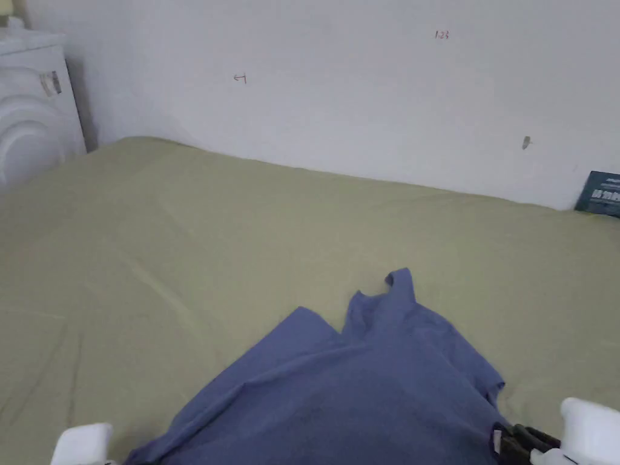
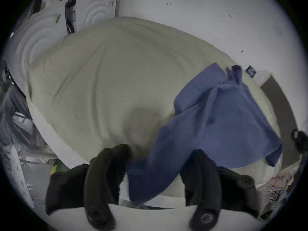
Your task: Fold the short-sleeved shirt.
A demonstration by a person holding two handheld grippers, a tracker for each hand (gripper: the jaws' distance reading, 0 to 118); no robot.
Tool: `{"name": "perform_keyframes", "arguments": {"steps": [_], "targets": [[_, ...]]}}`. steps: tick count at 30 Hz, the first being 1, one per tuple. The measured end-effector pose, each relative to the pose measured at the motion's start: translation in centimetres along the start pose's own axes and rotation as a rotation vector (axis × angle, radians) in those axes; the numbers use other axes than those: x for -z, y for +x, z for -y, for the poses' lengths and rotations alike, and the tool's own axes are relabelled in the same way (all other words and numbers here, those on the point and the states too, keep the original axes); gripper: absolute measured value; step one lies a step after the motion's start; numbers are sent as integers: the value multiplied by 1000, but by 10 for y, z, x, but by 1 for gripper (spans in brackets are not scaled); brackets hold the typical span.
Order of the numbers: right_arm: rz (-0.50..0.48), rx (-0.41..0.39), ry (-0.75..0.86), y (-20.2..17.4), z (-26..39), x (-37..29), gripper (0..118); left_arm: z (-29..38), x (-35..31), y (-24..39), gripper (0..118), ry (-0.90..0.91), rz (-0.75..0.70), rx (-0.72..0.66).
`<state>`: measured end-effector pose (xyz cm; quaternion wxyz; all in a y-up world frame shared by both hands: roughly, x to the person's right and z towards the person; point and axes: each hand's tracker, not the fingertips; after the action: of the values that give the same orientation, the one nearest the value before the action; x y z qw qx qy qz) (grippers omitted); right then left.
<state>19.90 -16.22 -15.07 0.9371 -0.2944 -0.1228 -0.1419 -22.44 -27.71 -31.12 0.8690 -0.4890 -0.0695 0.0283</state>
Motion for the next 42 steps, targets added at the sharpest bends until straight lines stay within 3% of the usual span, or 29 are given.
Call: {"name": "perform_keyframes", "arguments": {"steps": [1, 3, 4, 7, 8, 10, 11, 15, 18, 20, 23, 26, 27, 28, 29, 30, 32, 35, 37, 42], "targets": [[-3, -8, -13, 3, -9, 7, 1, 2, -4, 0, 59, 10, 44, -17], [-34, -40, -39, 15, -36, 29, 1, -1, -11, -5, 11, 45, 115, -79], [-31, -35, -29, 22, -52, 44, 1, -2, -13, -6, 9, 55, 178, -113], [-46, -68, -96, 39, -108, 104, 5, -5, -19, -2, 9, 75, 130, -89], [-108, -87, -138, 47, -132, 136, 32, -6, -21, 0, 9, 96, 124, -49], [-142, -216, -243, 47, -169, 199, 101, -10, -18, 3, 9, 79, 120, -31], [-216, -266, -315, 49, -181, 230, 109, -11, -17, 4, 9, 78, 117, -29], [-189, -492, -373, 37, -208, 326, 109, -12, -13, 4, 9, 76, 118, -35], [-234, -660, -454, 30, -202, 377, 109, -15, -9, 2, 9, 47, 132, -39], [-272, -717, -543, 31, -194, 402, 109, -15, -8, 1, 9, 31, 136, -36], [-351, -653, -631, 40, -182, 421, 108, -15, -3, 0, 9, 19, 143, -38], [-356, -613, -549, 43, -182, 415, 103, -16, 0, 3, 9, 18, 144, -40], [-384, -609, -514, 47, -187, 409, 88, -16, 0, 4, 9, 16, 143, -46], [-365, -646, -459, 51, -191, 402, 59, -17, -1, 4, 9, 19, 137, -43], [-360, -696, -426, 53, -194, 397, 1, -18, -1, 6, 9, 20, 142, -40], [-392, -764, -386, 43, -194, 385, 0, -19, -2, 7, 9, 21, 146, -36], [-414, -686, -408, 40, -201, 376, 0, -20, -4, 9, 9, 39, 151, -26], [-436, -711, -305, 26, -205, 341, 0, -25, -10, 10, 9, 66, 179, -49], [-484, -630, -271, 21, -217, 322, 0, -33, -16, 11, 9, 96, 230, -63], [-557, -528, -57, 23, -246, 256, 0, -75, -41, 19, 9, 196, 267, 6]]}}
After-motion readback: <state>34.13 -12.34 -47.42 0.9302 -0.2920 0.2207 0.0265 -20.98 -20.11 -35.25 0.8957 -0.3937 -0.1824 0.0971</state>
